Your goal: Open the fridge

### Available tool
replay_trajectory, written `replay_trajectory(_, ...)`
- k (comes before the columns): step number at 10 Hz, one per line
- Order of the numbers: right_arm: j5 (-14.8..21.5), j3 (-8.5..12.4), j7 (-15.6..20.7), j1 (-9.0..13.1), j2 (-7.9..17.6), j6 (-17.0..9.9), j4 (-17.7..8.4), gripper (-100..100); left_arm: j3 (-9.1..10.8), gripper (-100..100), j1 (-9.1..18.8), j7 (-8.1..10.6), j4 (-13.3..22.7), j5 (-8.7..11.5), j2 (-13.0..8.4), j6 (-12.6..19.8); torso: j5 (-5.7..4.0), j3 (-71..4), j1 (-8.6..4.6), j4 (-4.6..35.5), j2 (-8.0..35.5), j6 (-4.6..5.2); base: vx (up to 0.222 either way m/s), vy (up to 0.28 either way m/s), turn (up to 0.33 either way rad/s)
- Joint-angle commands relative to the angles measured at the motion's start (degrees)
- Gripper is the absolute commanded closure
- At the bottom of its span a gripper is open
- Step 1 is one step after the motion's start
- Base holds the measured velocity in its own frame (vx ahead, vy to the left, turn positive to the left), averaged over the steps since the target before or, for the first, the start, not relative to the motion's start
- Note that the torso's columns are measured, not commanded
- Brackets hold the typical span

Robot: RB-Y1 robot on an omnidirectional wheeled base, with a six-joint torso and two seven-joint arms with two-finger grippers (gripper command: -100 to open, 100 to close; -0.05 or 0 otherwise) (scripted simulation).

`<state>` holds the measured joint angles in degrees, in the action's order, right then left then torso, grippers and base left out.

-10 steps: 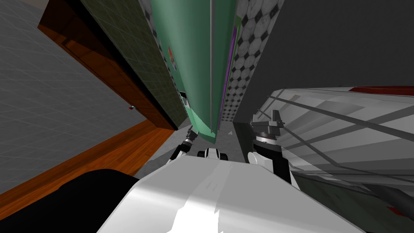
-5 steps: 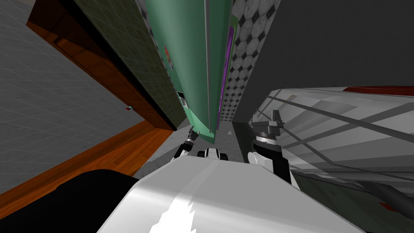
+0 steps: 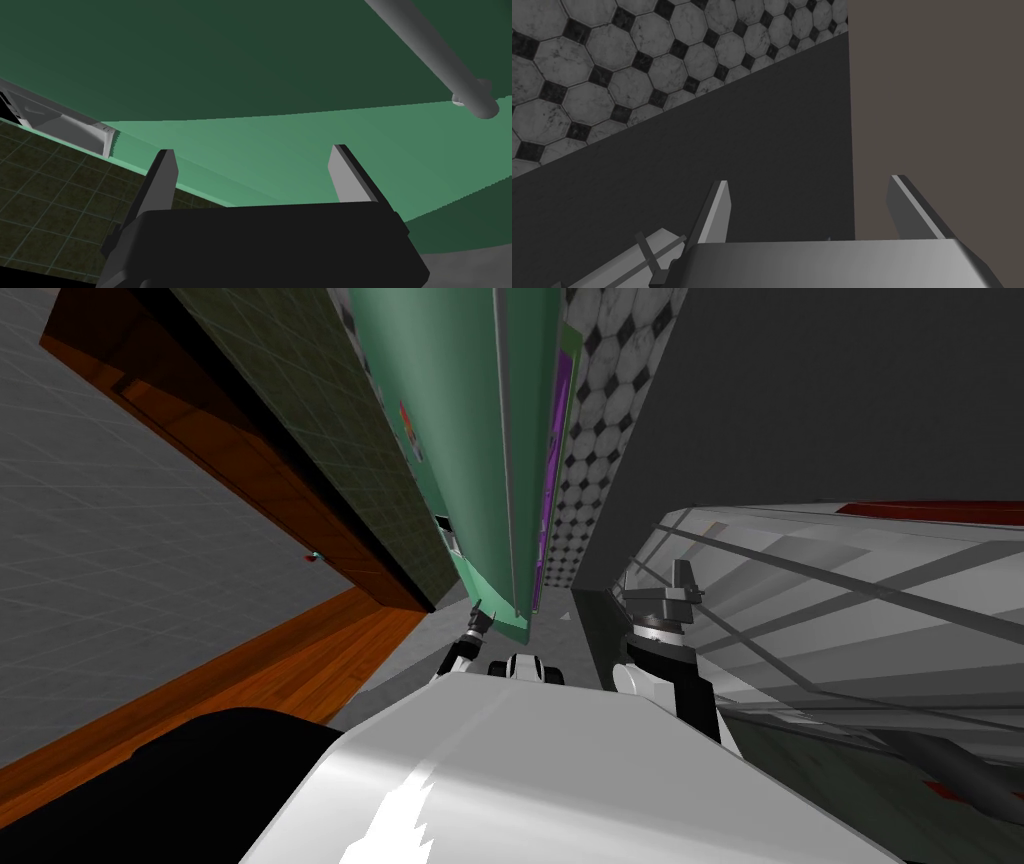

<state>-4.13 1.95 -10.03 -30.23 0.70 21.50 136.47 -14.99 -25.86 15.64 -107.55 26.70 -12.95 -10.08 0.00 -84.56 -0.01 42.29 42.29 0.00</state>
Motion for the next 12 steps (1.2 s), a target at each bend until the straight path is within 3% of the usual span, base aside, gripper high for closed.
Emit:
replay_trajectory(1, 0.0, 0.0, 0.0, 0.0, 0.0, 0.0, 0.0, 0, -0.37, -100, 1.88, -0.15, 3.59, -0.7, 1.34, -1.52, -0.01, 0.0, -0.04, 0.0, -0.01, 0.01, 0.018, -0.042, -0.032)
replay_trajectory(12, 0.0, 0.0, 0.0, 0.0, 0.0, 0.0, 0.0, 0, -1.6, -100, 9.43, -0.69, 17.53, -3.34, 6.27, -6.91, 0.01, 0.0, 0.02, 0.0, 0.0, 0.0, 0.015, -0.039, -0.029)
